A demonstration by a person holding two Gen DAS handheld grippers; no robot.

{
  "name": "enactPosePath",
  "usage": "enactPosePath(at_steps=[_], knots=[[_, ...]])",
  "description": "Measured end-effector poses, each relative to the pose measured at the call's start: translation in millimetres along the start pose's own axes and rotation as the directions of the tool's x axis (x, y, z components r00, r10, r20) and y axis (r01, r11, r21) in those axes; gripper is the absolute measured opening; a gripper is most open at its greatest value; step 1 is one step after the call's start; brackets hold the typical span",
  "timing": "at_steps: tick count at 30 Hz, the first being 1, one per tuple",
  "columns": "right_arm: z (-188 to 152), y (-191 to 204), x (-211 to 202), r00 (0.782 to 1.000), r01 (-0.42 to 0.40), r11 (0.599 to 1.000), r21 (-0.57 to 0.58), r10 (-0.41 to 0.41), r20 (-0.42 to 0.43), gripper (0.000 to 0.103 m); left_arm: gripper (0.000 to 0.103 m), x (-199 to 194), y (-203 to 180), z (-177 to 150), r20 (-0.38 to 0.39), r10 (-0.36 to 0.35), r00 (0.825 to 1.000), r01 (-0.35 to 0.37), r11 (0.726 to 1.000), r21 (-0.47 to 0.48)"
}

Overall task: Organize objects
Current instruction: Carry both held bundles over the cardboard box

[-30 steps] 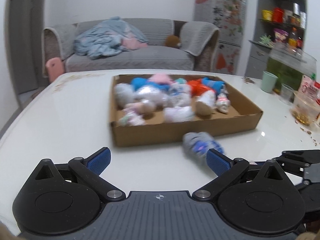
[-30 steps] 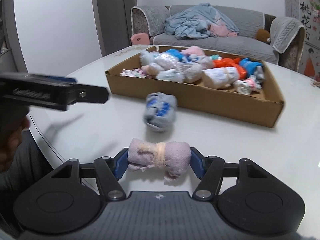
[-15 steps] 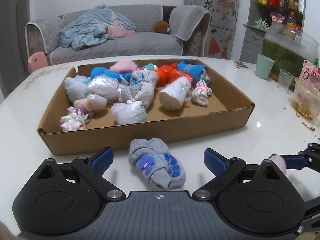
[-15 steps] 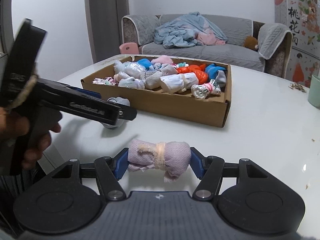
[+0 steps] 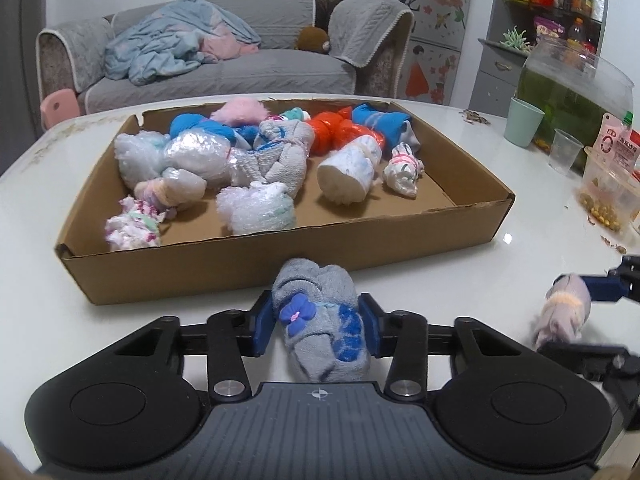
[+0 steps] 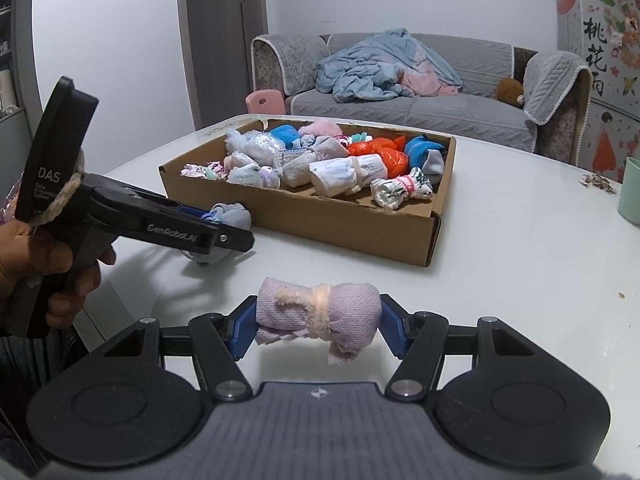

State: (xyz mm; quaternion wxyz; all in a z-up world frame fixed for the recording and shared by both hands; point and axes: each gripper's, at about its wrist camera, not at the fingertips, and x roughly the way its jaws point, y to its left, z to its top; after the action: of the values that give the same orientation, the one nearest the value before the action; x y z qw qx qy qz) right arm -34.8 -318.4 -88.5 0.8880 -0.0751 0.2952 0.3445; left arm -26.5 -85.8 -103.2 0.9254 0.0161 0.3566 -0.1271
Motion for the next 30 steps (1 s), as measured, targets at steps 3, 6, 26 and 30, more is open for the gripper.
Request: enactPosePath(at_steps=[3,6,26,30], knots=[[5,-6,-5,1.000,-0.003,1.000,-0.008,0.003,0.005,0.059,0.047,-8,4,0,-0.002,0.008,1.000,-0.008,1.000,0.022],[14,-14,-12,1.000,0.009,1.000,-0.028,-0.008,0.015,0.059,0.047,-24,10,6,0.012,-0.009,1.000,0.008,1.000,0.027],[136,-25,-8,0.989,-0.058,0.947,-0.317,0.098,0.110,0.059,0.047,-47,-3,140,0.149,-0.169,0.974,0.139,0.971,0.193],[144,-22,8,0.990,-0.089,0.933,-0.349,0.121,0.072,0.059,0.047,-31,-7,144,0.106,-0.181,0.978,0.156,0.966,0.208]])
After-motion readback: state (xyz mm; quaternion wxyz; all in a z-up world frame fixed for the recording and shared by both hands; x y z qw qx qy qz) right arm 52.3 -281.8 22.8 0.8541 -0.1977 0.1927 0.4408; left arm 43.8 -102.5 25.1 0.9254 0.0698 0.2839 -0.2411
